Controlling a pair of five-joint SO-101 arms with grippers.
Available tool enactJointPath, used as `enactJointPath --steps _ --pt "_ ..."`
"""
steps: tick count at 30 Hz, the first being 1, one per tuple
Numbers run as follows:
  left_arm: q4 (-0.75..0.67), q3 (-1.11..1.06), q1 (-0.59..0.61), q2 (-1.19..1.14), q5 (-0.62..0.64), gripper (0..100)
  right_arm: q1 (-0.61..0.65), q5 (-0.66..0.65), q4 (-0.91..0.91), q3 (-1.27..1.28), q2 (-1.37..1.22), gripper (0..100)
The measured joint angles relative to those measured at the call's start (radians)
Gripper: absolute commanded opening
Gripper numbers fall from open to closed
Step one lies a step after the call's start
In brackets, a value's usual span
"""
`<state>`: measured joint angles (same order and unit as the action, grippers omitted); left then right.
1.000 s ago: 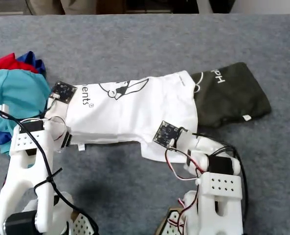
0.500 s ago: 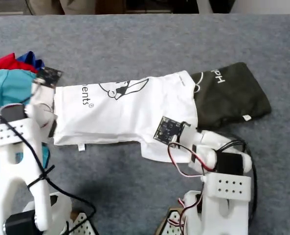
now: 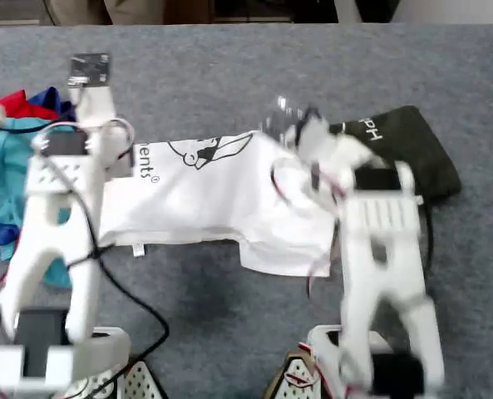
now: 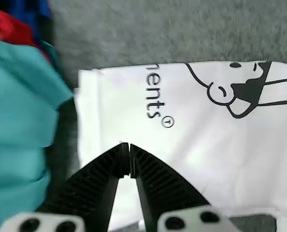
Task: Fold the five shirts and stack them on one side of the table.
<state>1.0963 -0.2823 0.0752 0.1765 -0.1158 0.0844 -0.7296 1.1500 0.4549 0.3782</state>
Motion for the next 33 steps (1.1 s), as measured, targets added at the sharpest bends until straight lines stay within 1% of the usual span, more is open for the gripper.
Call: enactJointPath --steps 2,8,13,16,18,21,28,33 --pt "-0.031 0.034 0.005 -0.104 0.043 2 0.018 0.051 -0.005 -0.138 -0.176 0.5" --pt "-0.049 0.222 0.078 -0.385 0.252 2 0.025 0.164 -0.044 -0.482 -0.603 0.5" --pt "-0.051 0.377 0.087 -0.608 0.288 2 0.014 0.238 -0.055 -0.634 -0.872 0.5" --pt "-0.012 0.480 0.123 -0.721 0.358 2 -0.020 0.285 -0.081 -0.687 -0.985 0.5" --pt "0.041 0.565 0.144 -0.787 0.390 2 -0.026 0.290 -0.087 -0.720 -1.013 0.5" --pt "0.117 0.706 0.170 -0.879 0.399 2 -0.041 0.290 -0.091 -0.750 -1.019 0.5" --pt "0.285 1.045 0.218 -1.082 0.400 2 -0.044 0.270 -0.091 -0.750 -1.019 0.5" --pt "0.443 1.286 0.222 -1.166 0.390 2 -0.043 0.265 -0.087 -0.750 -1.014 0.5"
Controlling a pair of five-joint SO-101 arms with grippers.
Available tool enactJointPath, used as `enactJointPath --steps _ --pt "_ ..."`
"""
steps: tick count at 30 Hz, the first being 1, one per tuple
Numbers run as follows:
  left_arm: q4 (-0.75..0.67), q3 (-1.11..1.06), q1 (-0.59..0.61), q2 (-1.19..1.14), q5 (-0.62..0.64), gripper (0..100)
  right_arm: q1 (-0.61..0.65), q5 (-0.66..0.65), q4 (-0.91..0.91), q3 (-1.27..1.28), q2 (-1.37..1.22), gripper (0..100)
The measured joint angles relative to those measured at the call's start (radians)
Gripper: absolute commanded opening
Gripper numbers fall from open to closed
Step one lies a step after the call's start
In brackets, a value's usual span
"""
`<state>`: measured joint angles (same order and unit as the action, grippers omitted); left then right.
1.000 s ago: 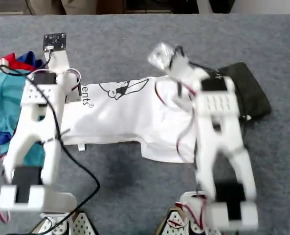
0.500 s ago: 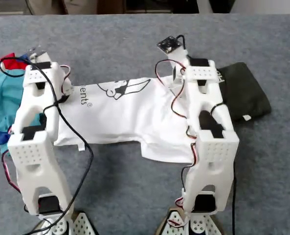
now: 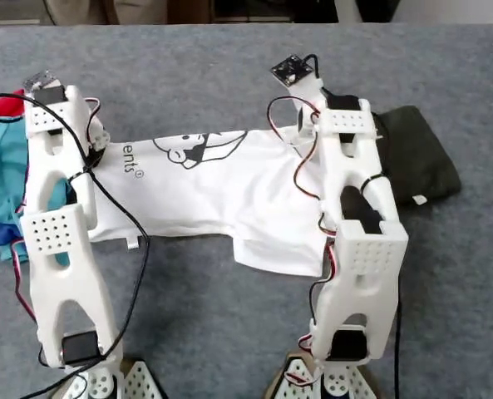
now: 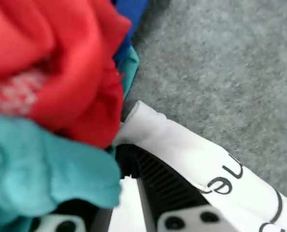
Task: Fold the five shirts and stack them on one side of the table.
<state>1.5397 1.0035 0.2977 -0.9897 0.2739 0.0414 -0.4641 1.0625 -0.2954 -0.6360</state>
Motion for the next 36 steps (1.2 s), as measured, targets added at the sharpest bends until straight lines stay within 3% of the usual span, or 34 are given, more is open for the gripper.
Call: enactJointPath --steps 5,10,17,25,28,36 --pt "0.180 0.324 -0.091 -0.006 -0.115 2 0.049 0.000 0.026 0.035 0.137 0.5" --pt "0.209 0.500 -0.123 -0.009 -0.144 2 0.101 -0.002 0.031 0.117 0.321 0.5" --pt "0.184 0.265 -0.069 -0.011 -0.144 2 0.032 -0.002 -0.074 0.213 0.339 0.5" --pt "0.052 0.051 -0.005 -0.066 -0.146 2 -0.066 0.000 -0.235 0.229 0.098 0.5" --pt "0.046 0.055 -0.003 -0.084 -0.144 2 -0.078 0.000 -0.232 0.195 0.083 0.5" --pt "0.057 0.135 0.003 -0.115 -0.149 2 -0.080 -0.060 -0.014 0.044 0.118 0.5"
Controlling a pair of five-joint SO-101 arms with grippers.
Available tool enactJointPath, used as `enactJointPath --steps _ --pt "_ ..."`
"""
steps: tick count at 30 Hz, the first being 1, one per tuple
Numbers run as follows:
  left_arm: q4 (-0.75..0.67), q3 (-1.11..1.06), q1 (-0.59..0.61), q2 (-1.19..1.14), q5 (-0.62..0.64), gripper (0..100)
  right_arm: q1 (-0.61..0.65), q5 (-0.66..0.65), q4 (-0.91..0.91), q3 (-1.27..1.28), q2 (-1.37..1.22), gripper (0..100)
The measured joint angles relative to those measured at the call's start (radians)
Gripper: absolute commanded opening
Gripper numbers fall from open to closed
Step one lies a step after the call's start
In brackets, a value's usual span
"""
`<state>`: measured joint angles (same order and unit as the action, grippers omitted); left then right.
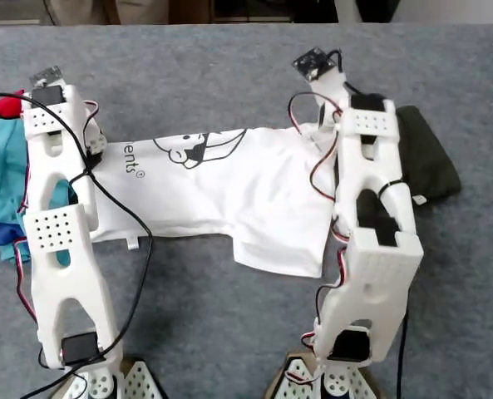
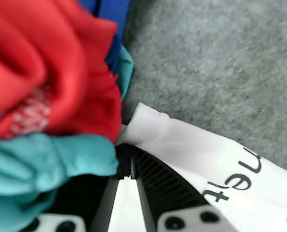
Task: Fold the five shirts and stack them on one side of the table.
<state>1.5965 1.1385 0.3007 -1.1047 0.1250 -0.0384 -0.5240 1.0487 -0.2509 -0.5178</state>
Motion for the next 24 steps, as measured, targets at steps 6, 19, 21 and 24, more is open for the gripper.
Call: enactJointPath --steps 6,19,21,24 --pt "0.140 0.216 0.002 -0.017 -0.109 2 0.069 -0.098 0.180 -0.057 0.164 0.5" --pt "0.153 -0.327 -0.012 0.542 -0.222 2 0.172 -0.152 0.388 0.172 0.594 0.5" --pt "0.140 -0.519 -0.057 0.700 -0.232 2 0.164 -0.152 0.336 0.244 0.635 0.5" --pt "0.026 -0.806 -0.100 0.936 -0.238 2 0.120 -0.152 0.199 0.338 0.646 0.7"
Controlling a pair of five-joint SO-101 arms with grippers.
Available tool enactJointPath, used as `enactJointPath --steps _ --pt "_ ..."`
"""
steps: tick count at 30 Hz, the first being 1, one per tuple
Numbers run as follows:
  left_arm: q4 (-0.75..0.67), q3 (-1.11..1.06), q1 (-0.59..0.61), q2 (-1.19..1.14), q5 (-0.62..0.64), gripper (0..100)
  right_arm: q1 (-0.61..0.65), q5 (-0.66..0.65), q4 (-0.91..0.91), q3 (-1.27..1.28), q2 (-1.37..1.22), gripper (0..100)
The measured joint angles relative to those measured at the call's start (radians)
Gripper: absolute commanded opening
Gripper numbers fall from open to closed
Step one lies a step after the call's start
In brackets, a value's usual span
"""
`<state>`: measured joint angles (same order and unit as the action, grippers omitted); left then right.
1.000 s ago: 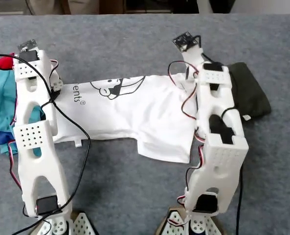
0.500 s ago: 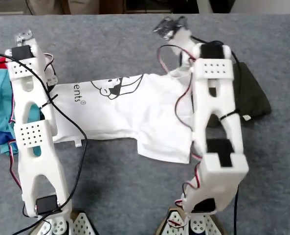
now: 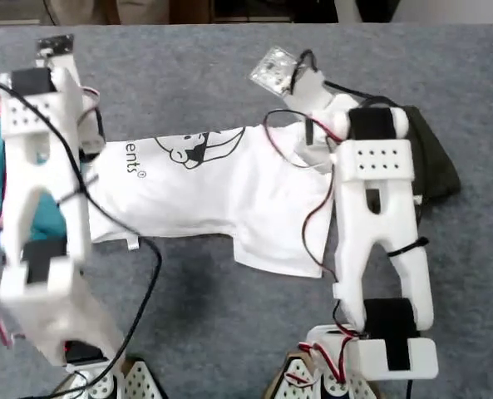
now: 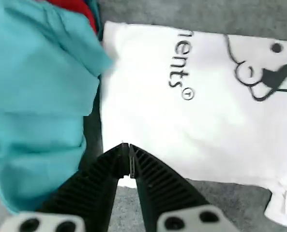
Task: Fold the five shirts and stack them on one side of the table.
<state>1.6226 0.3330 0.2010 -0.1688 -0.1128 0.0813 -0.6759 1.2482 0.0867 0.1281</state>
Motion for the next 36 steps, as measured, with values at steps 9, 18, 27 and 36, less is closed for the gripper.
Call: enactJointPath --steps 9,18,27,36 --pt "-0.465 -0.907 -0.124 0.437 -0.097 2 0.114 -0.044 0.146 0.106 0.018 0.2" --pt "-0.407 -1.049 -0.089 0.459 -0.167 2 0.301 0.049 0.034 0.440 0.038 0.2" --pt "-0.397 -1.033 -0.054 0.474 -0.175 2 0.344 0.101 -0.068 0.595 0.038 0.2" --pt "-0.399 -0.818 0.037 0.474 -0.063 2 0.344 0.104 -0.112 0.704 0.038 0.2"
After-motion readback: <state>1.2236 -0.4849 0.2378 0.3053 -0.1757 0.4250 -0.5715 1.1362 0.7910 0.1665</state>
